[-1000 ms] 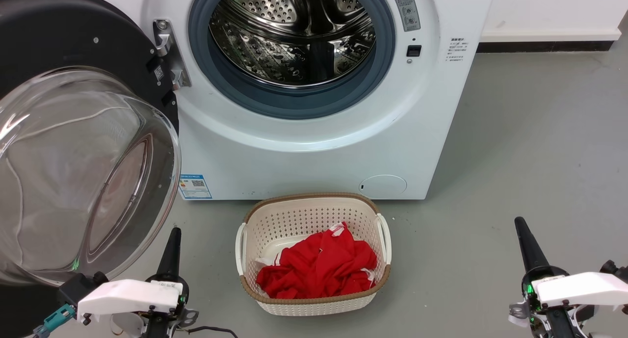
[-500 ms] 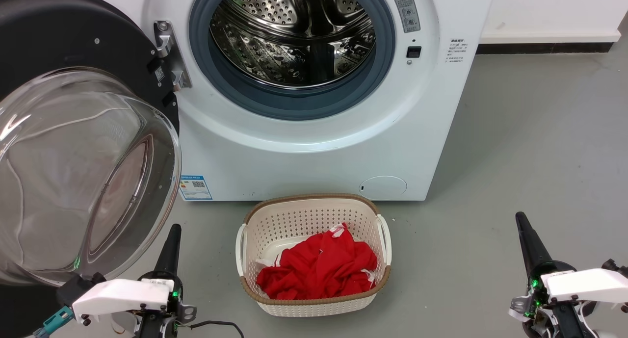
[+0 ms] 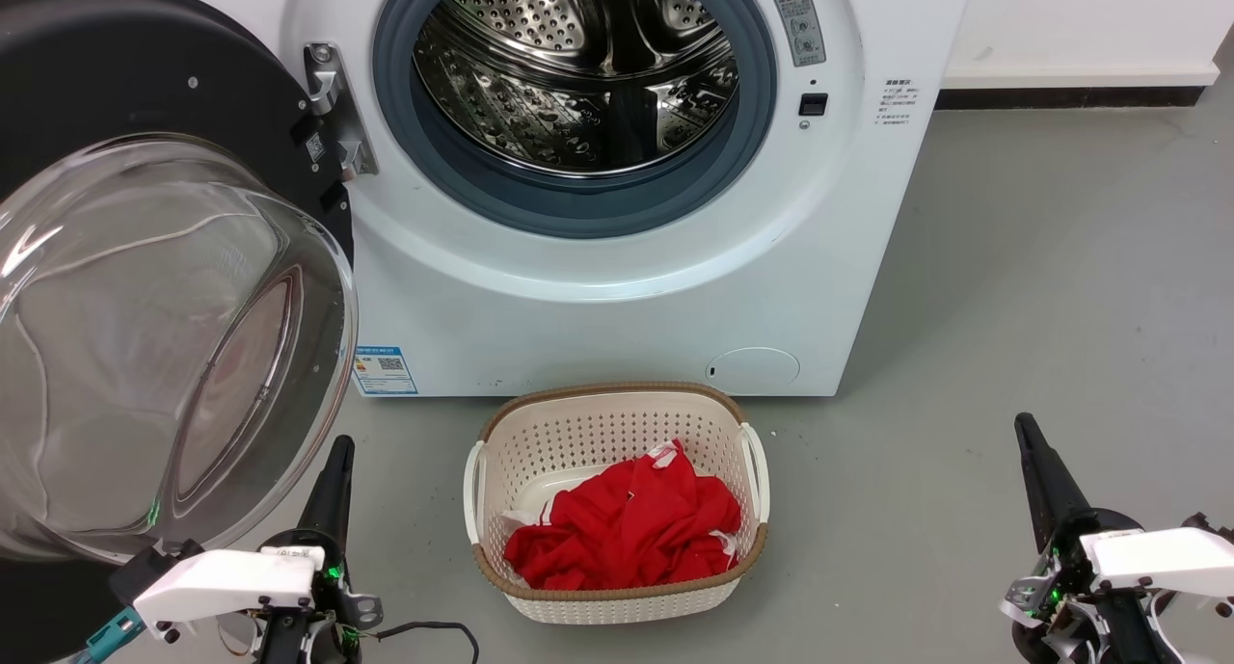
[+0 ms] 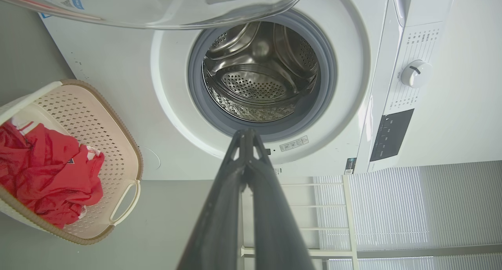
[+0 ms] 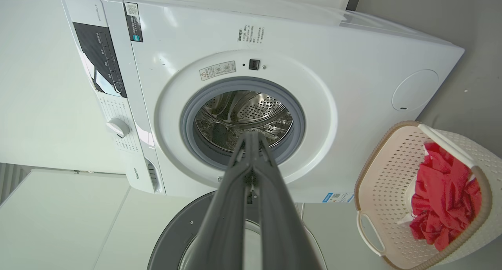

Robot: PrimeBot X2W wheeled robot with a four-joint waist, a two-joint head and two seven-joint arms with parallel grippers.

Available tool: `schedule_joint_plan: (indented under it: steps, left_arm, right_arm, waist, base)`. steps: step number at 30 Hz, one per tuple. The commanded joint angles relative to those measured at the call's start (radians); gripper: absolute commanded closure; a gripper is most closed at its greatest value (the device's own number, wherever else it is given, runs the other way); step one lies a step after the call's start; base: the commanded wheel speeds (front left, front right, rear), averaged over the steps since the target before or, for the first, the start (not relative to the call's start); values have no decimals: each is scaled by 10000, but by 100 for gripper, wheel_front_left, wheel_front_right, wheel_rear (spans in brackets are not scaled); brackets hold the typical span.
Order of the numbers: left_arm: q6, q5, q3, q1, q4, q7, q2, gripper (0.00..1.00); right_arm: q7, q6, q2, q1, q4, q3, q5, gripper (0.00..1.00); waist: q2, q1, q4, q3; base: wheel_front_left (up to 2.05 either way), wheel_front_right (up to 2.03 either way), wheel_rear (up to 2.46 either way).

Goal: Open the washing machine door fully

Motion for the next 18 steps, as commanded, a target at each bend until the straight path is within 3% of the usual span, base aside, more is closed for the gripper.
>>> schedule_joint_plan:
  steps: [1, 18]
  left_arm:
    - [-44, -149, 30, -180, 7, 35, -5, 100]
    - [-215, -1347, 185, -205, 82, 342, -40, 100]
  right_arm:
    - [55, -2, -27, -203, 15, -29, 172, 100]
    - [341, -3, -13, -261, 86, -129, 1381, 100]
  waist:
    - [-1, 0, 1, -2]
    - [-1, 0, 7, -43]
  base:
    - [0, 0, 0]
    - [0, 0, 0]
